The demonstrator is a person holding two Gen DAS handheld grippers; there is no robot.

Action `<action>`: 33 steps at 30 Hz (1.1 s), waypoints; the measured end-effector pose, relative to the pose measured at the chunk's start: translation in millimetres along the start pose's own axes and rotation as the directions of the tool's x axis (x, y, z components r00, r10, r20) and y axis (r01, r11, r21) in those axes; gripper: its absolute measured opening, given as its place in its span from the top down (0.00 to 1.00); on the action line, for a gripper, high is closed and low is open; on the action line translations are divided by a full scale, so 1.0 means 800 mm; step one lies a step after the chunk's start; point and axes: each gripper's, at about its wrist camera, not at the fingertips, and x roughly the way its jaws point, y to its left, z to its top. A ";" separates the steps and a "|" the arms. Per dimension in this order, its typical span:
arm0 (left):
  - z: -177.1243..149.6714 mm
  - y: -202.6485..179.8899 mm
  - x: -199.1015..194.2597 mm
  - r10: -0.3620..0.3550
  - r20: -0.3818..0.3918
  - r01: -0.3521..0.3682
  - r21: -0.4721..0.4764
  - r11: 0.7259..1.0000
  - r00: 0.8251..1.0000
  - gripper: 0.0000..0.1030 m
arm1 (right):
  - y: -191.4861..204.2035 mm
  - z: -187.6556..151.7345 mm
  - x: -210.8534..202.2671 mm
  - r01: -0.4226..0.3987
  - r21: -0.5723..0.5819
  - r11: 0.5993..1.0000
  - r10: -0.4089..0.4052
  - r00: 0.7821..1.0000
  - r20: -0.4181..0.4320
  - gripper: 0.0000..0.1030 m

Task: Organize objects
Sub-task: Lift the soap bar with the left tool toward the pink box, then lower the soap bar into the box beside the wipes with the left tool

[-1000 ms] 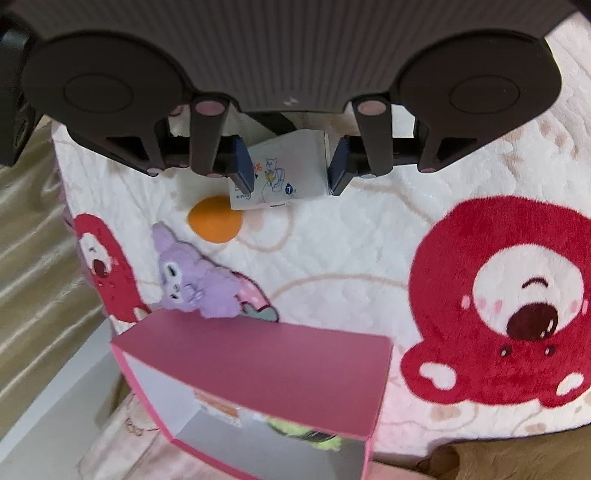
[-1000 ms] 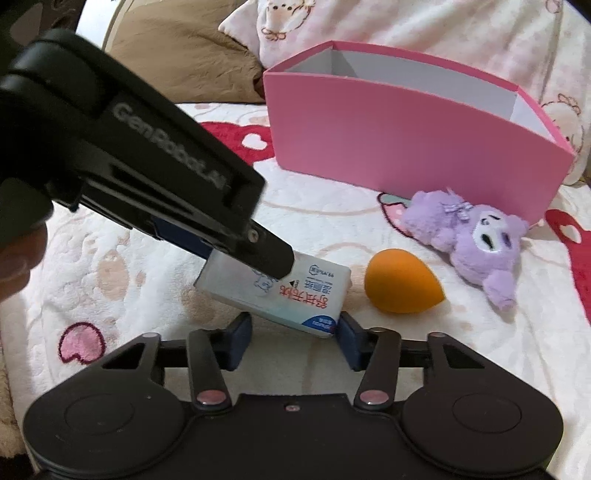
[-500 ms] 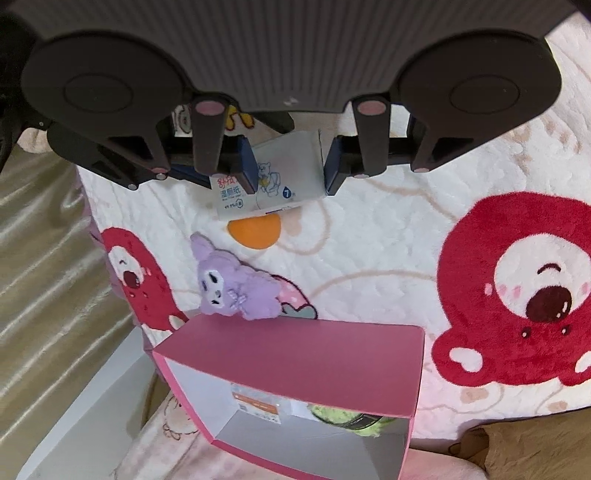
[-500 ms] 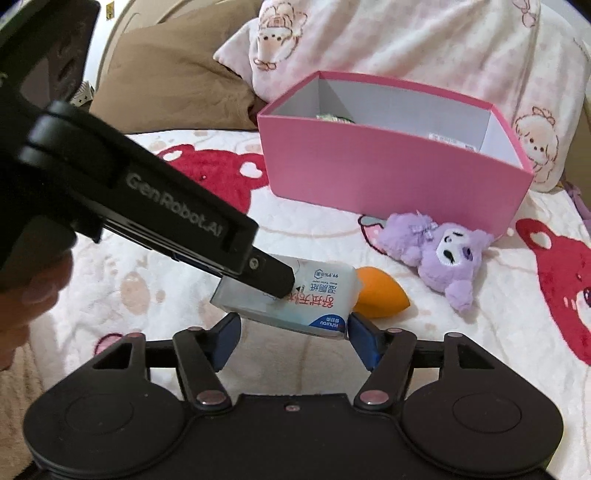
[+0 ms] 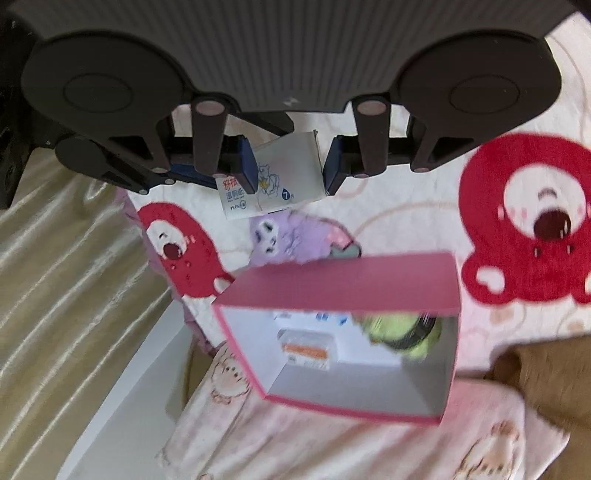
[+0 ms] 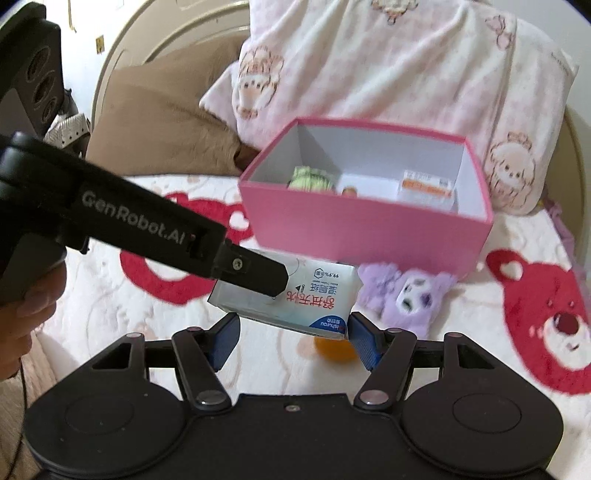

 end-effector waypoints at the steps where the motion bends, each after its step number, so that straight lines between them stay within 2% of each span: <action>1: 0.008 -0.005 -0.001 0.002 0.002 -0.002 0.006 1.000 1.000 0.64 | -0.003 0.008 -0.004 0.003 -0.006 1.000 -0.003 1.000 0.006 0.33; 4: 0.032 -0.016 -0.002 0.003 0.012 -0.003 0.009 1.000 1.000 0.64 | -0.016 0.032 -0.013 0.009 -0.009 1.000 -0.009 1.000 0.024 0.34; 9: 0.076 -0.027 0.001 0.002 0.041 -0.002 -0.007 1.000 0.999 0.64 | -0.047 0.065 -0.018 0.012 0.003 1.000 -0.012 0.999 0.040 0.46; 14: 0.126 -0.034 0.023 -0.005 0.042 0.006 -0.029 1.000 0.999 0.64 | -0.085 0.100 -0.005 0.025 0.010 1.000 -0.025 0.999 0.029 0.54; 18: 0.164 -0.033 0.056 0.014 0.040 -0.012 -0.048 0.999 0.999 0.64 | -0.109 0.125 0.025 0.040 0.017 0.999 -0.039 0.999 -0.019 0.57; 23: 0.195 -0.007 0.114 0.009 0.034 -0.004 -0.156 0.988 0.999 0.64 | -0.138 0.155 0.086 0.052 0.019 0.998 -0.049 0.990 -0.134 0.57; 28: 0.202 0.026 0.174 -0.002 -0.024 -0.004 -0.285 0.958 1.000 0.64 | -0.160 0.164 0.145 0.070 0.030 0.997 -0.061 0.967 -0.248 0.57; 33: 0.201 0.038 0.211 0.000 -0.073 -0.024 -0.336 0.942 0.997 0.64 | -0.168 0.162 0.175 0.099 -0.003 0.995 -0.095 0.944 -0.315 0.60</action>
